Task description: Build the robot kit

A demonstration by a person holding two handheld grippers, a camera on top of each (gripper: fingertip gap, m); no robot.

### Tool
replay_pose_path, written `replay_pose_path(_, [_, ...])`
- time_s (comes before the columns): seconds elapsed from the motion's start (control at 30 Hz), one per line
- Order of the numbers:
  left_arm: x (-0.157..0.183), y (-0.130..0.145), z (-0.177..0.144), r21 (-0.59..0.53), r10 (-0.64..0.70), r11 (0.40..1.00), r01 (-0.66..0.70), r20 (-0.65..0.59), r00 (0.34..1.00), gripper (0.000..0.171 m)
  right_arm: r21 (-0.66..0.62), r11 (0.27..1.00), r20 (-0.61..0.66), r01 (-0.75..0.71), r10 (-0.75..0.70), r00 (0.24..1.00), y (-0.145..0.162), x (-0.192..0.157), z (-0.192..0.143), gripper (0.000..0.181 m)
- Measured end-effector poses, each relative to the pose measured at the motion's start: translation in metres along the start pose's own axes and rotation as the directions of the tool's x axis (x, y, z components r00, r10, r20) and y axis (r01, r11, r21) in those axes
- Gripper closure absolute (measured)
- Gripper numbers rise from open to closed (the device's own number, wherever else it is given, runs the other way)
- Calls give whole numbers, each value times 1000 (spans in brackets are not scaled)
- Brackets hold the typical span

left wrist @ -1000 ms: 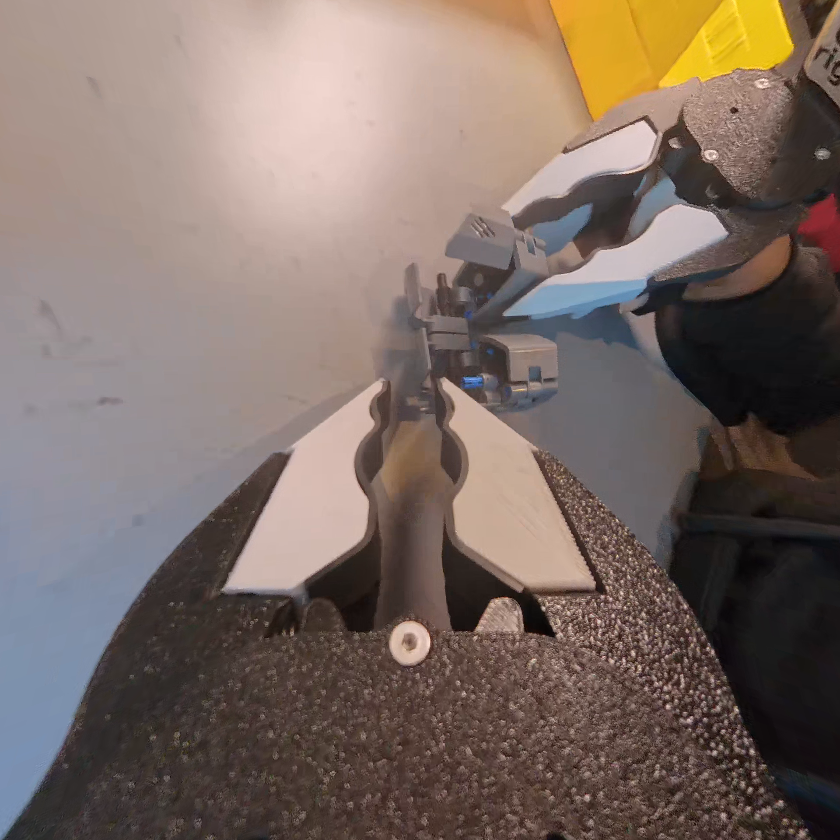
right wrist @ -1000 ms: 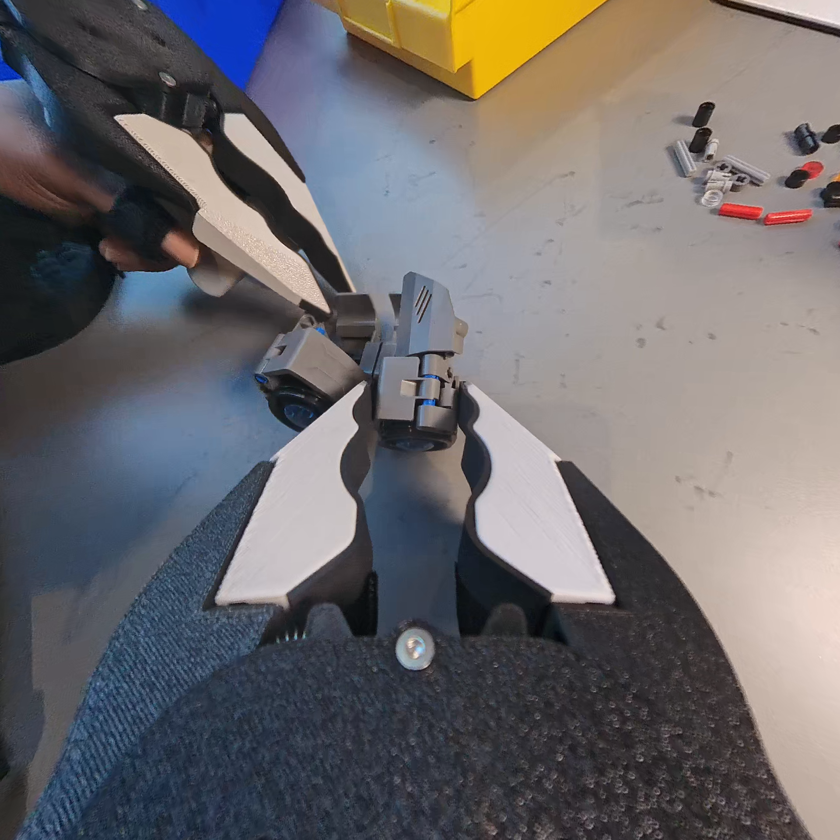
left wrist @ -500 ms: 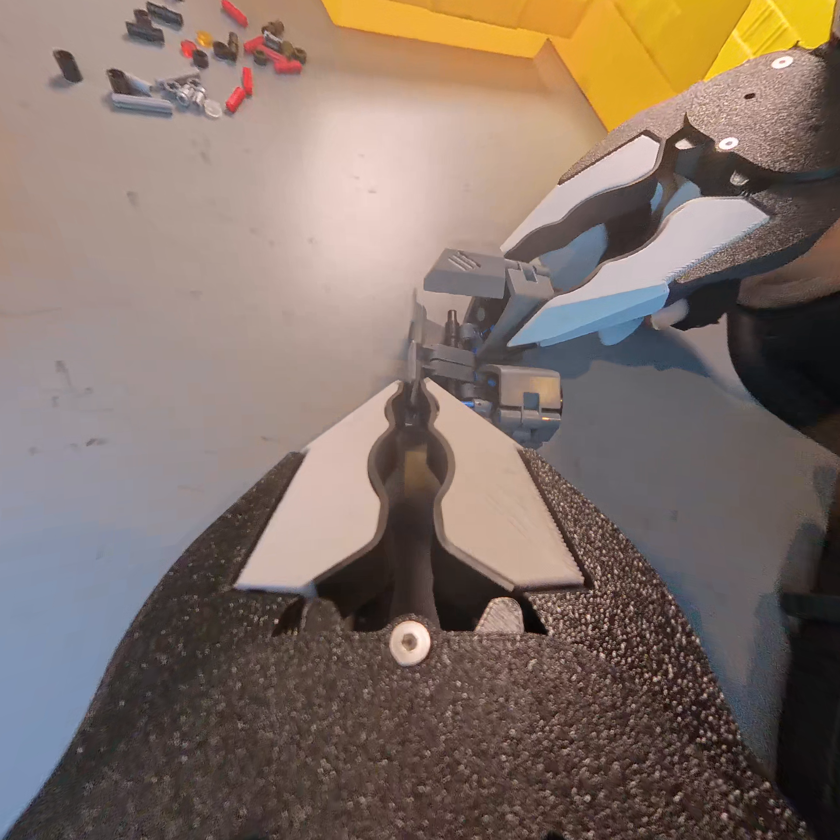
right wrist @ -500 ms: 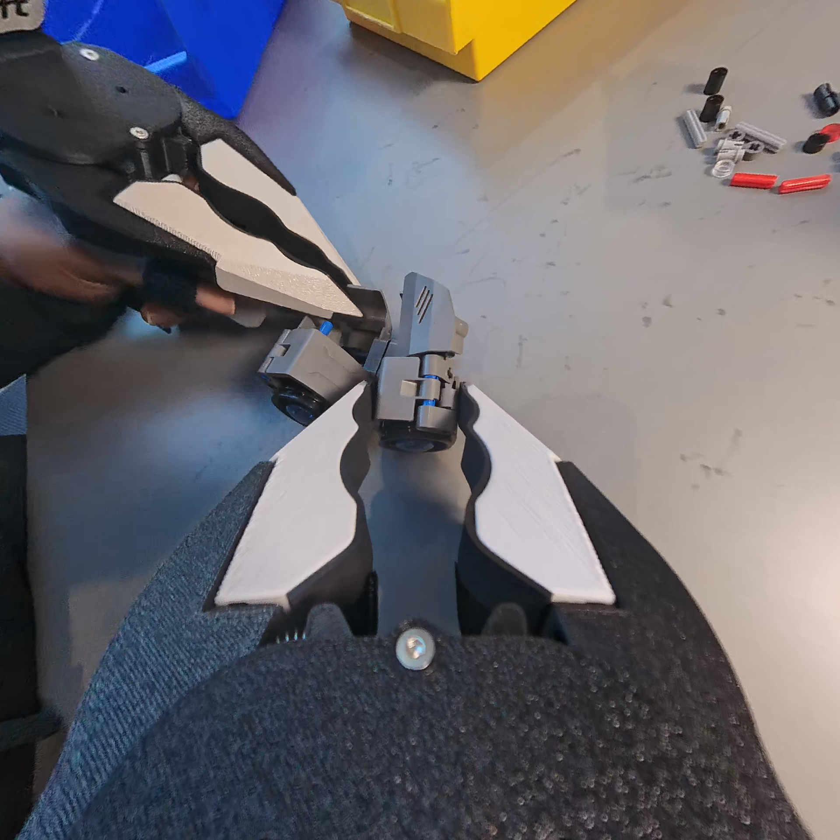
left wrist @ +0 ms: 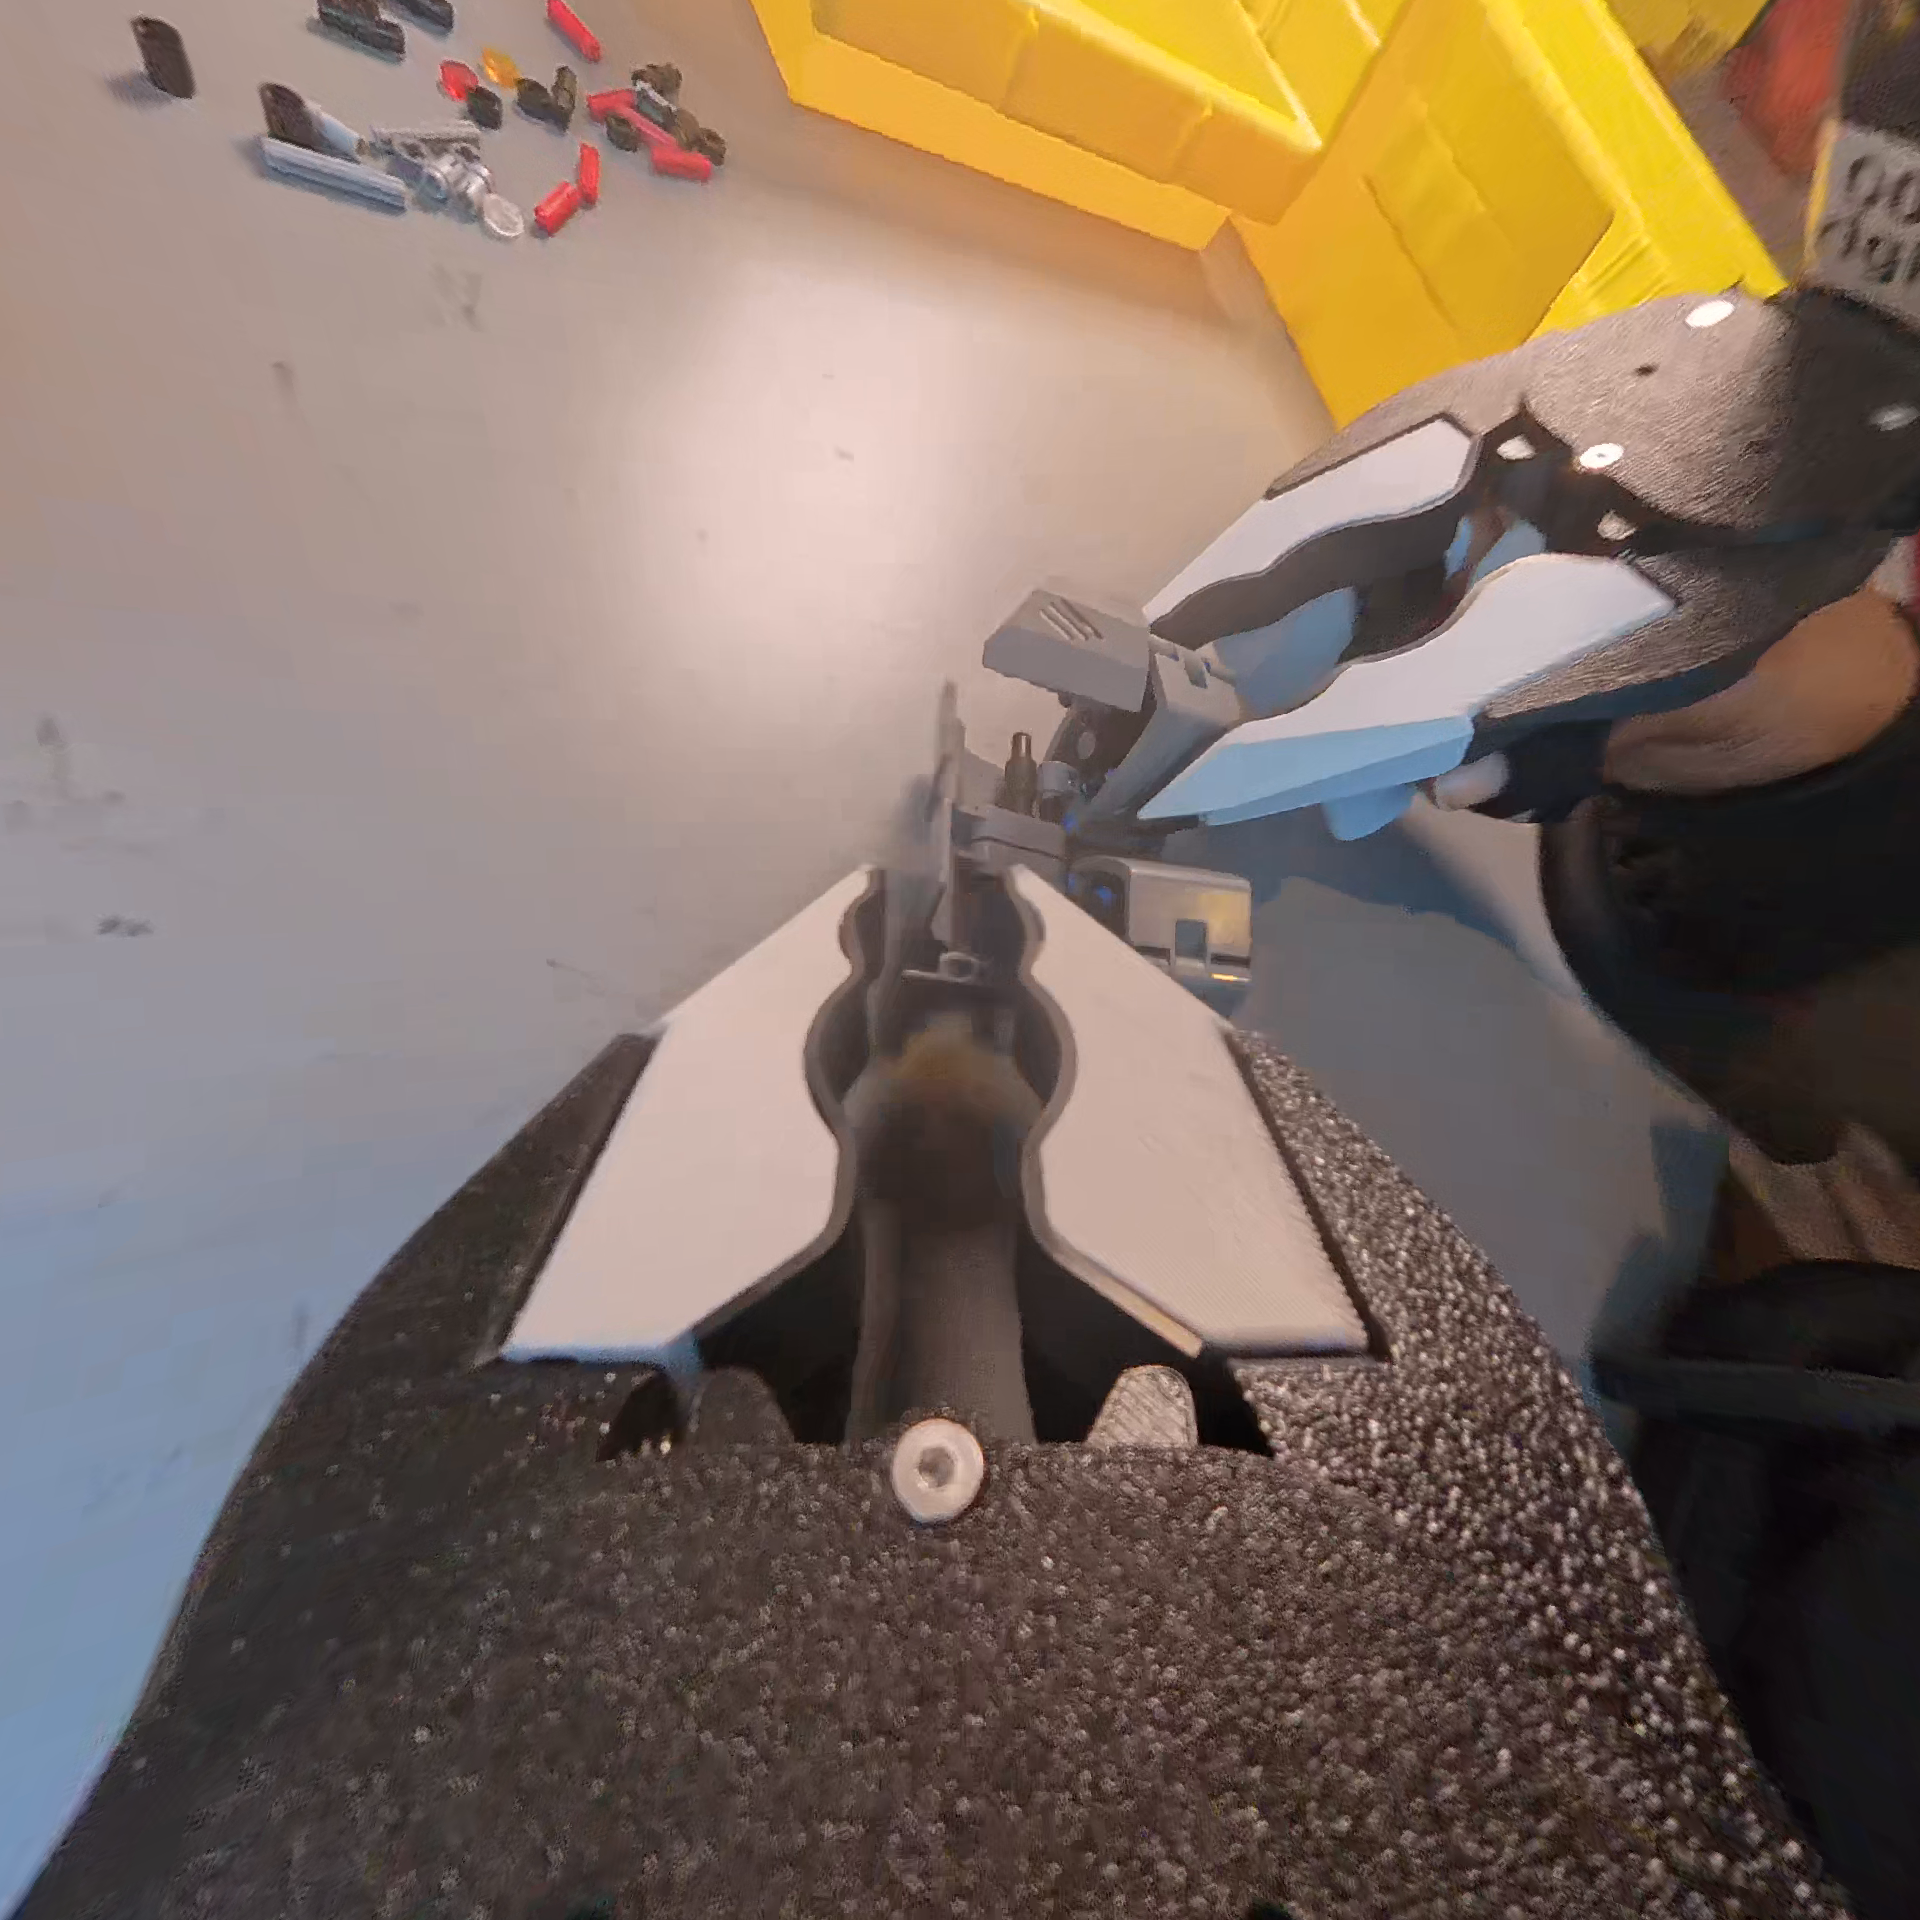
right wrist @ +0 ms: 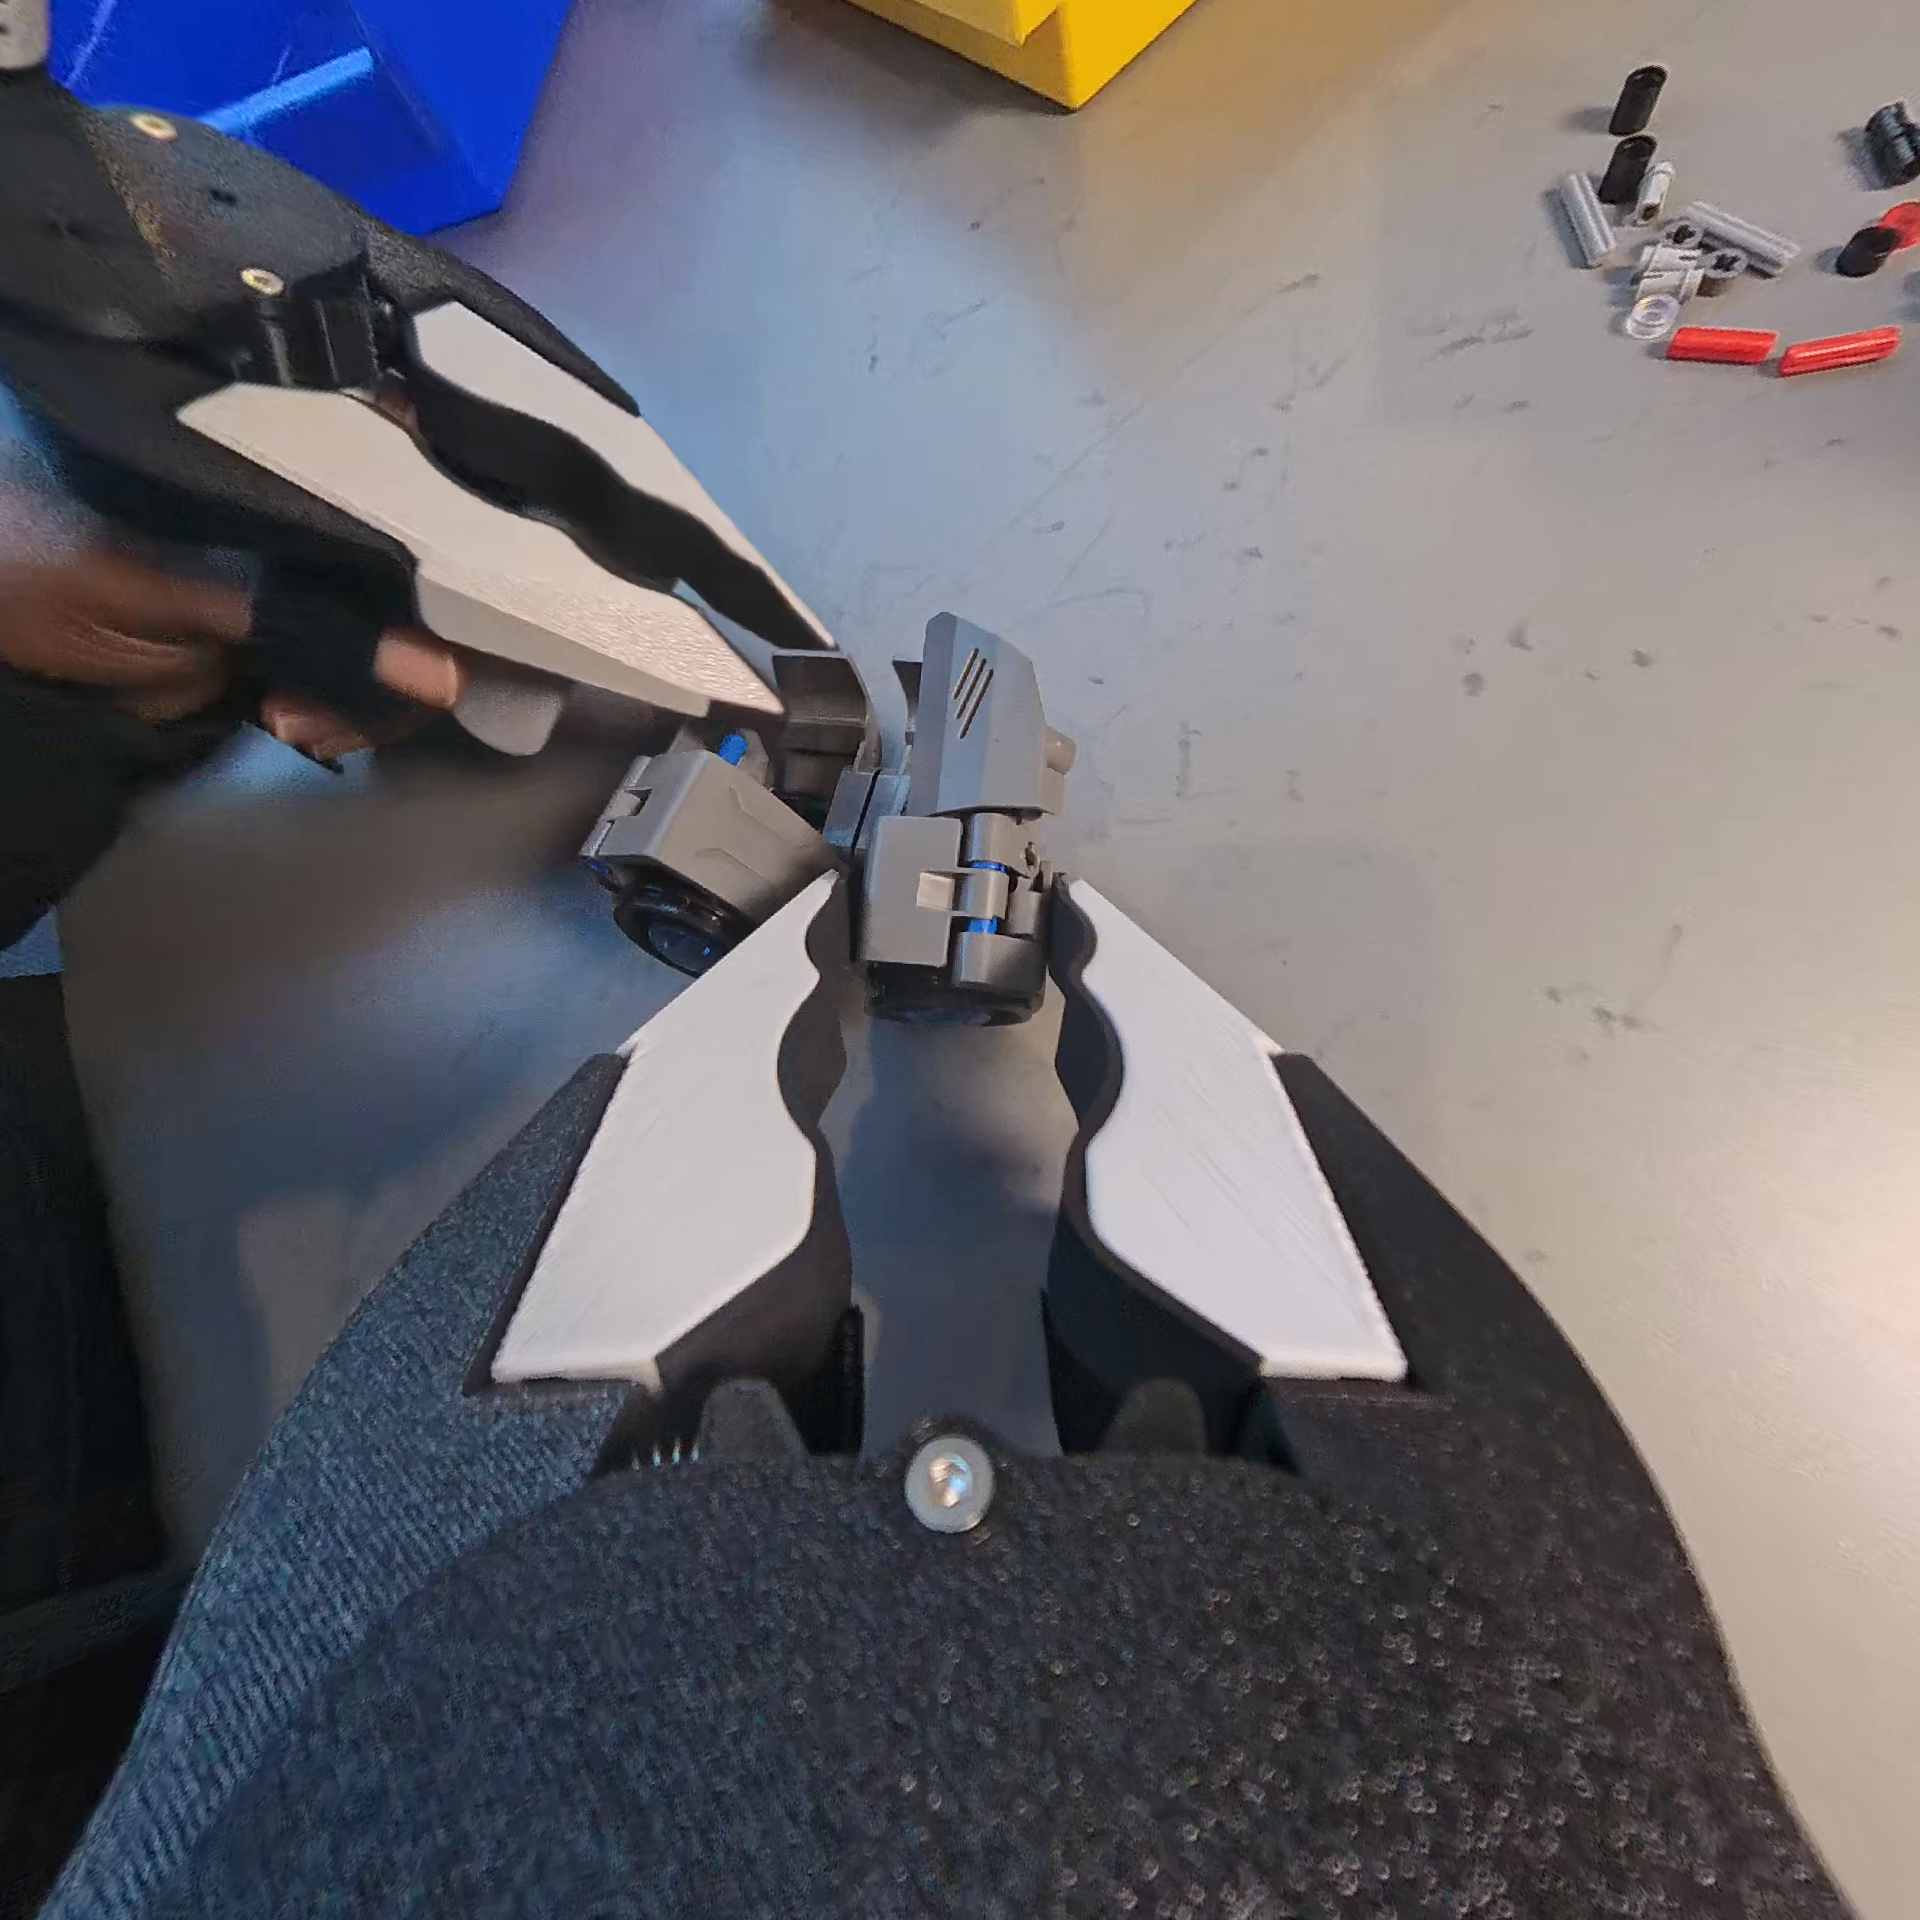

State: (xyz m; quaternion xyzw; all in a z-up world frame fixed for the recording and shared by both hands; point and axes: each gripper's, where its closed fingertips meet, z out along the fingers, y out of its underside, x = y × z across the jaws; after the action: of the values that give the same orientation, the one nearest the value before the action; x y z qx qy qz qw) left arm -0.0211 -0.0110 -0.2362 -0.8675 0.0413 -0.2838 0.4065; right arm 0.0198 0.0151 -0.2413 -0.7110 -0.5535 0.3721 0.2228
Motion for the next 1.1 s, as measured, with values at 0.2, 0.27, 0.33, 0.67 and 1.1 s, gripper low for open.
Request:
replay_pose_path(0.2, [15,30,-21,-170,237,946,-276,-218,947,116,-21,1000,59,19,-18,998,1,-2,0,146])
replay_pose_path(0.27, [19,38,-15,-210,323,903,-375,-243,915,110,-31,999,97,21,-18,995,1,-4,0,146])
replay_pose_path(0.33, [24,40,-6,-217,393,870,-442,-235,889,110,-46,999,149,18,-11,989,2,-9,1,146])
replay_pose_path(0.67, [33,44,10,-193,505,841,-505,-52,862,113,-104,987,234,120,-93,968,8,-11,-3,146])
replay_pose_path(1.1, [34,45,10,-191,643,760,-621,81,762,129,-232,957,259,174,-111,959,13,-11,-5,146])
